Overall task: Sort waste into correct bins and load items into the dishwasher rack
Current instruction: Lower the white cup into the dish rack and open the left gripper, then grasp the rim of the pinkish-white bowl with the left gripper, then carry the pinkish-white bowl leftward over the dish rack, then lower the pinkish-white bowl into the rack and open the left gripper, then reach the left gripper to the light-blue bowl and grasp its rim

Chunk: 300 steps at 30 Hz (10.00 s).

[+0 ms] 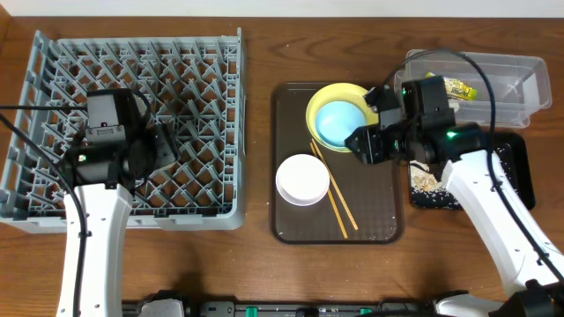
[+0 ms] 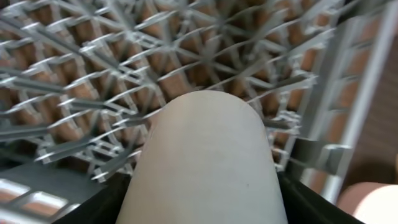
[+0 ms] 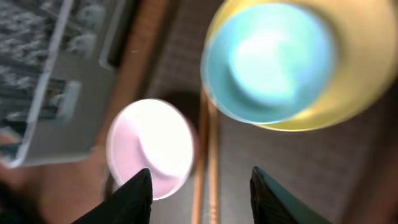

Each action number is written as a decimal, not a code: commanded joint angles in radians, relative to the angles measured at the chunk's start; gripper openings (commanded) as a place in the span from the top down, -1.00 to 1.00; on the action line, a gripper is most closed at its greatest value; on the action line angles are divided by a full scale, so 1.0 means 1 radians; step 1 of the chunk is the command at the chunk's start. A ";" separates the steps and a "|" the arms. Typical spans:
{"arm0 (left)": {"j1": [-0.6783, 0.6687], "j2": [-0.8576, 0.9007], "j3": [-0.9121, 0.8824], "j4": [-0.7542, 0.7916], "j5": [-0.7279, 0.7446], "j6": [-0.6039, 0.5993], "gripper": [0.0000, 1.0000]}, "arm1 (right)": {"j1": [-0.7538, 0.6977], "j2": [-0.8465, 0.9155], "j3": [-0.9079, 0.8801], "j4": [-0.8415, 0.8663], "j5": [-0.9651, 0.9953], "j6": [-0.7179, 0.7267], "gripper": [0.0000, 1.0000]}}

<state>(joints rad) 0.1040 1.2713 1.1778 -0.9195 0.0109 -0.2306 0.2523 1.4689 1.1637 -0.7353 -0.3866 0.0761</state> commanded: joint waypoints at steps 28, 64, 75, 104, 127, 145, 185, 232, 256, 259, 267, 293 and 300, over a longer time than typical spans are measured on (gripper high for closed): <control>0.005 0.374 0.030 -0.009 -0.087 0.009 -0.78 | -0.002 -0.010 0.017 -0.025 0.109 -0.033 -0.07; -0.522 0.400 0.055 0.197 0.255 0.066 -0.70 | -0.003 -0.010 0.017 -0.047 0.118 -0.029 -0.25; -0.655 0.449 0.055 0.223 0.253 0.066 -0.60 | -0.017 -0.010 0.017 -0.111 0.406 0.156 -0.13; -0.964 0.625 0.055 0.401 0.021 0.031 -0.07 | -0.101 -0.010 0.017 -0.137 0.405 0.253 -0.22; -0.964 0.582 0.059 0.352 -0.057 0.031 0.60 | -0.101 -0.010 0.017 -0.137 0.405 0.253 -0.22; -0.964 0.572 0.059 0.336 -0.056 0.030 0.88 | -0.101 -0.010 0.017 -0.138 0.405 0.252 -0.22; 0.290 0.553 0.169 0.692 1.561 -0.208 0.88 | -0.101 -0.010 0.017 -0.140 0.405 0.252 -0.22; 0.470 0.571 0.166 0.432 1.004 -0.071 -0.10 | -0.101 -0.010 0.017 -0.151 0.405 0.241 -0.24; -0.280 0.312 0.166 0.404 0.295 0.109 -0.33 | -0.225 -0.012 0.018 -0.175 0.425 0.248 -0.20; -0.389 0.336 0.167 0.421 0.214 0.123 -0.35 | -0.269 -0.012 0.018 -0.191 0.434 0.295 -0.22; -0.622 0.410 0.188 0.571 0.064 0.127 -0.35 | -0.331 -0.012 0.018 -0.225 0.431 0.293 -0.29; -0.863 0.768 0.194 1.026 -0.005 0.148 -0.38 | -0.332 -0.012 0.018 -0.265 0.431 0.282 -0.41; -0.864 0.830 0.194 1.027 -0.004 0.148 -0.37 | -0.332 -0.012 0.018 -0.268 0.431 0.282 -0.40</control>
<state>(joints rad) -0.7628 2.0758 1.3472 0.1055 0.0189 -0.0990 -0.0700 1.4685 1.1664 -1.0019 0.0376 0.3565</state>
